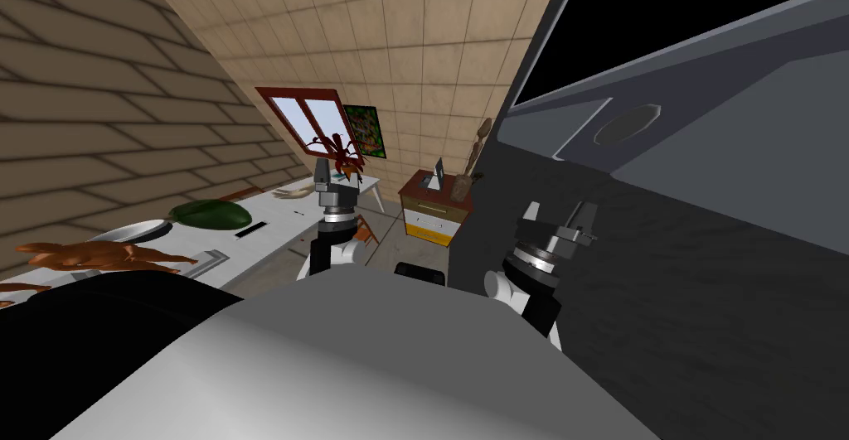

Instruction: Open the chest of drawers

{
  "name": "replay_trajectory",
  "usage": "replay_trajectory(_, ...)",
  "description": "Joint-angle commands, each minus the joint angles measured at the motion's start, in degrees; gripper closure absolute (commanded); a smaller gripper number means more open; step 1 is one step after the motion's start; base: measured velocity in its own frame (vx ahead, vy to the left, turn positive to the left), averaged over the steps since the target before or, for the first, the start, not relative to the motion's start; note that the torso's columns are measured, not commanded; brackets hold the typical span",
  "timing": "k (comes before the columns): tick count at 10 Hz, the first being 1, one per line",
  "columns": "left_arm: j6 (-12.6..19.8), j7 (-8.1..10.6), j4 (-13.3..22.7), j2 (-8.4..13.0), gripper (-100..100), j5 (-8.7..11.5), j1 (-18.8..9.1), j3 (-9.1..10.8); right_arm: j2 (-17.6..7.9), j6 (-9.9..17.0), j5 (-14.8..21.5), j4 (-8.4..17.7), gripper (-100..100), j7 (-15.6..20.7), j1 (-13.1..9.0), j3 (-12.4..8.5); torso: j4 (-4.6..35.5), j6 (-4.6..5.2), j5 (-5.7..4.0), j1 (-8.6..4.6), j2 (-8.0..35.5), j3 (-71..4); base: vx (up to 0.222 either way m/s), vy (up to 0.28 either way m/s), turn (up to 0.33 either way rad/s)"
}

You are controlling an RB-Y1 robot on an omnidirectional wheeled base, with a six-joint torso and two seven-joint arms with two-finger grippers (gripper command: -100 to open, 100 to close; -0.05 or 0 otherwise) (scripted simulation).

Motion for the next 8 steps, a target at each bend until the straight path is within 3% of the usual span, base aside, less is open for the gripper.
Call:
replay_trajectory(1,0.00,0.00,0.00,0.00,0,0.00,0.00,0.00,0.00,0.00,0.00,0.00,0,0.00,0.00,0.00,2.35,0.00,0.00,0.00,2.32,-4.67,0.000,0.000,0.000)
replay_trajectory(8,0.00,0.00,-0.02,0.00,0,0.00,0.00,0.00,0.00,0.00,0.00,-0.02,0,0.00,0.00,0.00,31.14,0.00,0.00,0.00,31.16,-62.27,0.000,0.000,0.000)
